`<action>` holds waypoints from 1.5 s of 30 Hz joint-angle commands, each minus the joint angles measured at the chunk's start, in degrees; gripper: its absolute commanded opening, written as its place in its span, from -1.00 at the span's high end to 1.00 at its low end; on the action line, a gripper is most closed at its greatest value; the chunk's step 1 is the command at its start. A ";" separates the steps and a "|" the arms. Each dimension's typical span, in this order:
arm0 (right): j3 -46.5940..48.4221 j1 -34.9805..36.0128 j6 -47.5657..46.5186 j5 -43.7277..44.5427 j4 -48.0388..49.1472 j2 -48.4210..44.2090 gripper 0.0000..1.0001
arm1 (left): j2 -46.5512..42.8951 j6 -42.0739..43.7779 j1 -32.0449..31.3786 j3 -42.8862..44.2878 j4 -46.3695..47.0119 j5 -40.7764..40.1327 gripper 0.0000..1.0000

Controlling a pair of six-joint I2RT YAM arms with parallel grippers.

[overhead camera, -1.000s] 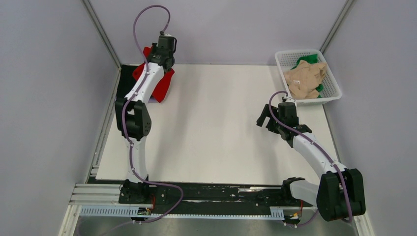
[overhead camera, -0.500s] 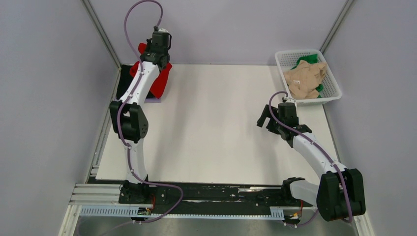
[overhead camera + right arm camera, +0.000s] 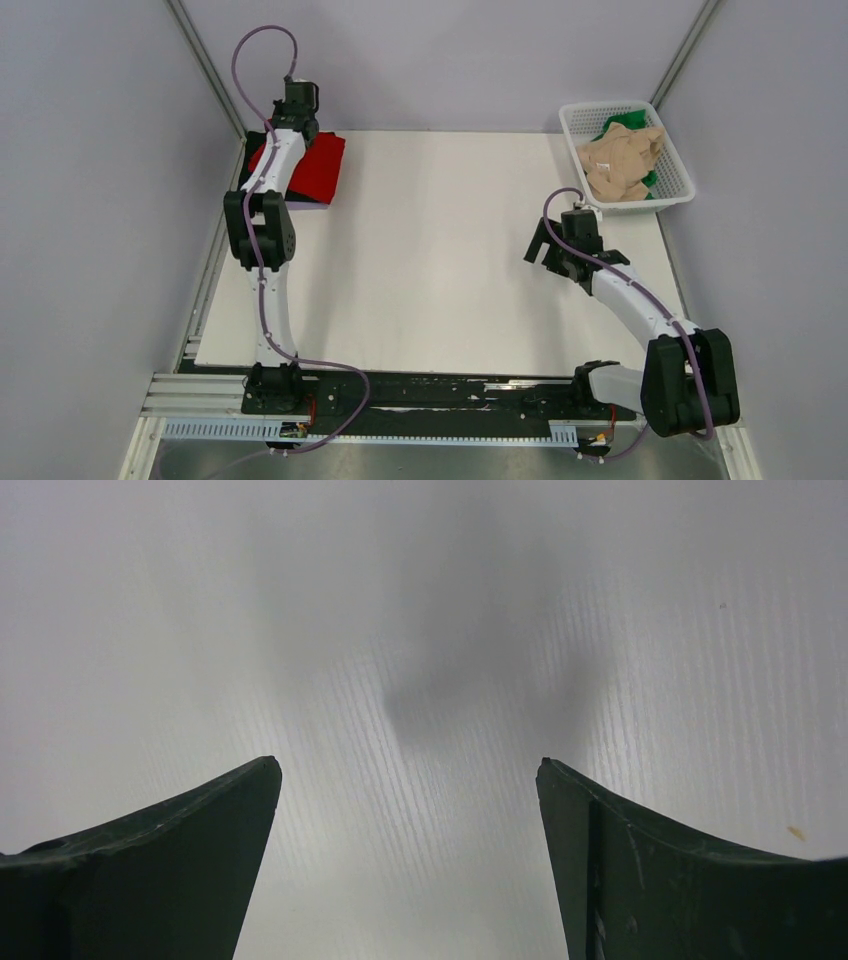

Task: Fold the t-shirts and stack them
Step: Put the neatly folded tshirt into the corner of the board with the left arm, then reset both arms

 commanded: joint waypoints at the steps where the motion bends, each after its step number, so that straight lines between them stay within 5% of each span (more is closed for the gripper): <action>1: 2.89 -0.30 0.37 2.42 0.15 0.55 -1.00 | 4.07 -2.31 2.57 5.62 4.34 0.16 0.74; 7: 3.56 -0.34 1.10 2.97 -1.14 0.77 -1.00 | 9.61 -4.68 6.92 12.63 2.45 -2.39 0.72; 10: 3.55 -0.37 1.21 2.62 -1.23 0.08 -1.00 | 9.24 -5.33 7.14 12.42 1.97 -1.77 0.36; 13: 3.55 -0.30 1.12 2.69 -1.52 -0.95 -1.00 | 8.29 -5.53 7.21 11.41 1.10 -2.02 0.21; 16: 3.34 -0.37 1.29 2.76 -1.56 -2.59 -1.00 | 6.84 -7.19 7.22 10.90 -0.84 -2.82 -0.88; 18: 3.23 -0.30 1.38 2.68 -1.59 -3.52 -1.00 | 5.56 -8.93 7.23 10.91 -3.34 -2.41 -0.98; 24: 2.94 -0.35 2.72 3.40 -1.55 -5.83 -1.00 | -2.19 -18.61 7.13 6.93 -8.00 4.69 -1.00; 28: 2.85 -0.40 3.93 3.18 -1.53 -6.78 -1.00 | -12.04 -27.44 6.82 -3.56 -5.60 14.87 -1.00; 35: 1.46 -0.84 5.18 2.20 -0.94 -9.93 -1.00 | -35.13 -39.34 5.36 -34.94 6.62 33.89 -1.00; 45: -6.10 -0.95 6.45 -1.77 0.85 -19.20 -1.00 | -63.69 -41.69 -2.77 -75.20 17.10 42.05 -1.00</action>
